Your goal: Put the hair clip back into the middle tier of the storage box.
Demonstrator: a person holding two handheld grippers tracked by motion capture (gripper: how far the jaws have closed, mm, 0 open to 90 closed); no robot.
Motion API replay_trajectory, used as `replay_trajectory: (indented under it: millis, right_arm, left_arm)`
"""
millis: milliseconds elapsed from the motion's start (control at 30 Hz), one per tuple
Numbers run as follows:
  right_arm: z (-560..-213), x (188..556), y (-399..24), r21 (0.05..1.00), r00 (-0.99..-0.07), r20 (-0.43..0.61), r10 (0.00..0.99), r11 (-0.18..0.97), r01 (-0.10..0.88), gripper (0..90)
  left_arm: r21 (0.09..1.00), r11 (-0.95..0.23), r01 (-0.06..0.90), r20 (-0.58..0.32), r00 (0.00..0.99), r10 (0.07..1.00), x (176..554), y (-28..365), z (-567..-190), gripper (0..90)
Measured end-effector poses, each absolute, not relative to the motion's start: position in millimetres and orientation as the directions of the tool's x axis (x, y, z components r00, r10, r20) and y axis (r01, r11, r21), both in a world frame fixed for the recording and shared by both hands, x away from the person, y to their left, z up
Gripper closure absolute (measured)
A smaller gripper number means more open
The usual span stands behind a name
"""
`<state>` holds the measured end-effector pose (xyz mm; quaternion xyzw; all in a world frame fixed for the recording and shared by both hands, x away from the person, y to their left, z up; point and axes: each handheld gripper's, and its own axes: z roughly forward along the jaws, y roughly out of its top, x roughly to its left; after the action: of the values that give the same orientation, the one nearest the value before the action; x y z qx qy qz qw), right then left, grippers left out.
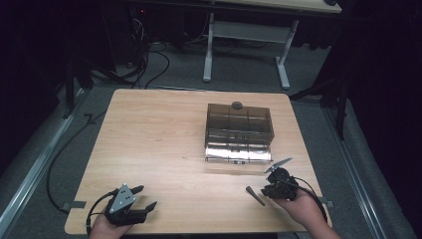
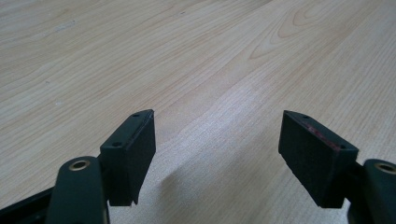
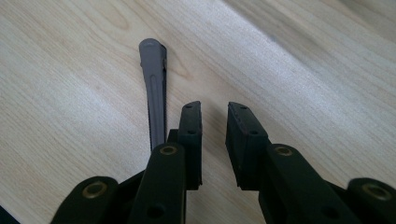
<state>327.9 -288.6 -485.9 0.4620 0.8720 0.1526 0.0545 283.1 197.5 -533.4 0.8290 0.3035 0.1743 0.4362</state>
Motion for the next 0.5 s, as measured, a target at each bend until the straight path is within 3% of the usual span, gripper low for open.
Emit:
replay_trajectory:
  millis: [500]
  right_arm:
    - [-474, 336, -275, 0.19, -0.624, 0.061, 0.779, 0.605, 0.773, 71.3]
  left_arm:
    - [0.829, -0.437, 0.35, 0.023, 0.759, 0.651, 283, 197, -534, 27.8]
